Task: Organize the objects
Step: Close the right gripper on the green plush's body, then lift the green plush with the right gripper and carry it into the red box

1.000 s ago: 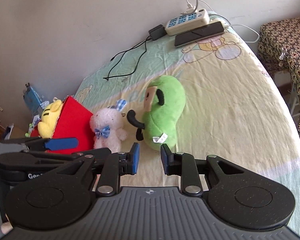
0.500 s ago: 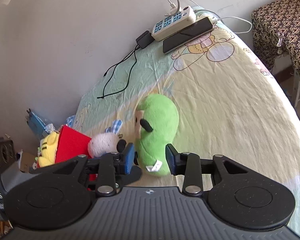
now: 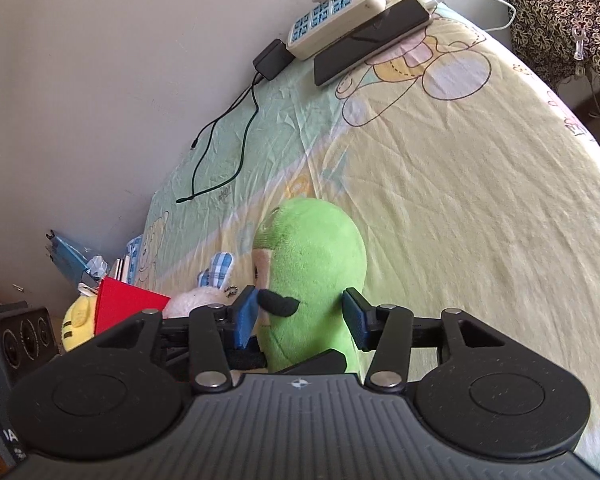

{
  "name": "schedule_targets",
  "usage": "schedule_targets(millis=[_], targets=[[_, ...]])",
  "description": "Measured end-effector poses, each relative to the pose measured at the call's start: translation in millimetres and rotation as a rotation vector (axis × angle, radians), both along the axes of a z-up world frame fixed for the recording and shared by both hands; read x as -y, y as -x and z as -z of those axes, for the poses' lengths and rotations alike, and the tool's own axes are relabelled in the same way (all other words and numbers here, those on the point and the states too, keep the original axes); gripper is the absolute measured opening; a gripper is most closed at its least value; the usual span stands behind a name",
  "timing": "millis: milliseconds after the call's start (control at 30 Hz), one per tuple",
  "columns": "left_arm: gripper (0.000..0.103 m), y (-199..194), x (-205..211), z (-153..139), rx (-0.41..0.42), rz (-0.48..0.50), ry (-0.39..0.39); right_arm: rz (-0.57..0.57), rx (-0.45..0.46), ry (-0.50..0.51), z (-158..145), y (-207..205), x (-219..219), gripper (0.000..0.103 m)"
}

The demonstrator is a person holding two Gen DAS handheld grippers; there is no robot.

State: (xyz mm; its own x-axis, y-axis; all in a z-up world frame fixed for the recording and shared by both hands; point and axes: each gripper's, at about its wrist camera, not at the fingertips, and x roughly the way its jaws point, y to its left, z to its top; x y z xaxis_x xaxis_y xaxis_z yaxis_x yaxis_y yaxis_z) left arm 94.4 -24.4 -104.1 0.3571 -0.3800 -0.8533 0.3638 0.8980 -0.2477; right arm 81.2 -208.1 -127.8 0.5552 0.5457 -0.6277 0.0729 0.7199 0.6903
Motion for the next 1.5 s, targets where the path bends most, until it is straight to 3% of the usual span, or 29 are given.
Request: schedule_targets(millis=[133, 333, 500, 967, 1267, 1500], targets=[[0.067, -5.6, 3.9, 6.8, -0.006, 0.0, -0.014, -0.002, -0.014, -0.033, 8.9, -6.1, 0.1, 0.059], [0.061, -10.1, 4.3, 12.5, -0.009, -0.01, -0.039, -0.019, -0.017, -0.061, 10.7, -3.6, -0.7, 0.054], [0.06, -3.3, 0.7, 7.2, -0.019, -0.01, -0.016, -0.041, -0.013, -0.06, 1.1, 9.5, 0.7, 0.052], [0.06, 70.6, -18.6, -24.4, 0.0, 0.031, 0.012, -0.099, 0.035, -0.069, -28.8, 76.8, -12.4, 0.053], [0.06, 115.5, -41.8, -47.8, 0.074, 0.032, 0.018, -0.126, 0.099, -0.079, -55.0, 110.4, -36.4, 0.053], [0.06, 139.1, -77.7, -74.7, 0.154, 0.044, 0.044, -0.12, 0.198, -0.078, -84.8, 133.1, -75.8, 0.053]])
